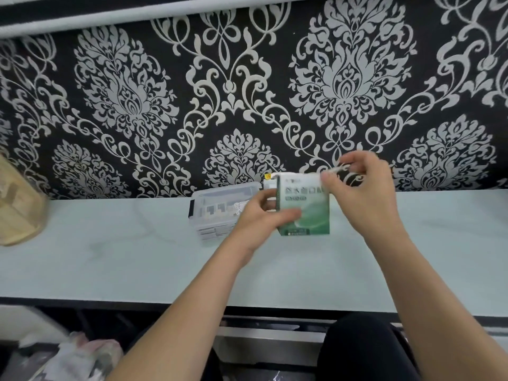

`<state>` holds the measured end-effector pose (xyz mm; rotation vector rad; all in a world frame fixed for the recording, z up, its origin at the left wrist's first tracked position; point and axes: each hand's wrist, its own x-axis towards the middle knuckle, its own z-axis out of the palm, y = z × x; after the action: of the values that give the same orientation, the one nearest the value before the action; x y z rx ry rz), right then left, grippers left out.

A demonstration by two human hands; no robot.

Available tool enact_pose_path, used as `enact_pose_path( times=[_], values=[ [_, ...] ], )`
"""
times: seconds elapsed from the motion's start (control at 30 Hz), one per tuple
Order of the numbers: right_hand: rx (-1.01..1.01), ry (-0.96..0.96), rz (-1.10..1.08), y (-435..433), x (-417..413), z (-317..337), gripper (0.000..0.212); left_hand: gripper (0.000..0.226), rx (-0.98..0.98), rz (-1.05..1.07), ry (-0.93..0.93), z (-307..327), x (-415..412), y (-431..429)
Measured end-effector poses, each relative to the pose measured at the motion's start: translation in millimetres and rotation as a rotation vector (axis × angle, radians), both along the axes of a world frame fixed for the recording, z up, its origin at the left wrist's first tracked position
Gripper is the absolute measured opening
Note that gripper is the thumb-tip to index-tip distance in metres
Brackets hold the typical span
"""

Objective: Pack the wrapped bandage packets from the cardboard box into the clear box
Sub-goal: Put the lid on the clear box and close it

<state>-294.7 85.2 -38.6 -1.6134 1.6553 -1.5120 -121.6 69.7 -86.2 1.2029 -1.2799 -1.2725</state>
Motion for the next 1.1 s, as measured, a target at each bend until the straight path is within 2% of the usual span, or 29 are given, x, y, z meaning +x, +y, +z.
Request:
enact_pose_path(
  times=[0.07,0.13,0.17,0.23,0.3,0.4,0.47,0.57,0.7,0.83,0.93,1.03,1.1],
  values=[
    [0.113,-0.132,0.065,-0.5,8.5,1.1,0.064,0.052,-0.012,0.012,0.149,11.7,15.8,5.9],
    [0.303,-0.294,0.307,-1.2,25.7,1.4,0.094,0.053,-0.017,-0.004,0.219,20.3,37.9,14.1],
    [0.358,-0.335,0.419,-1.8,37.9,1.3,0.100,0.053,-0.017,-0.011,0.228,23.4,50.1,19.4],
    [0.364,-0.379,0.590,-2.5,64.8,1.6,0.088,0.053,-0.021,0.015,0.219,26.7,75.9,30.8],
    [0.319,-0.329,0.707,-1.6,93.3,2.2,0.077,0.053,-0.038,0.083,0.191,29.7,104.7,46.1],
    [0.277,-0.145,0.856,3.4,141.1,2.7,0.081,0.034,-0.111,0.173,0.148,34.2,152.0,74.2],
    [0.232,-0.072,0.951,11.1,177.3,3.7,0.092,0.026,-0.135,0.247,0.155,37.7,183.7,96.5],
    [0.221,-0.001,1.086,26.4,232.0,5.5,0.104,0.035,-0.127,0.404,0.133,38.4,229.1,128.3],
    [0.410,0.015,1.202,44.3,300.8,-4.3,0.090,0.023,-0.086,0.637,0.038,26.9,286.0,165.8],
    [0.593,0.073,1.255,60.8,358.8,-29.0,0.075,0.039,0.049,0.698,-0.151,7.2,330.3,208.5],
    [0.731,0.150,1.331,73.4,393.2,-54.5,0.071,0.032,0.211,0.660,-0.183,-16.8,353.7,237.7],
    [0.794,0.287,1.365,83.1,418.3,-81.5,0.042,0.063,0.392,0.639,-0.226,-46.0,365.7,251.9],
    [0.780,0.407,1.360,87.8,429.9,-97.2,0.044,0.072,0.461,0.638,-0.241,-68.0,369.2,251.2]
  ],
)
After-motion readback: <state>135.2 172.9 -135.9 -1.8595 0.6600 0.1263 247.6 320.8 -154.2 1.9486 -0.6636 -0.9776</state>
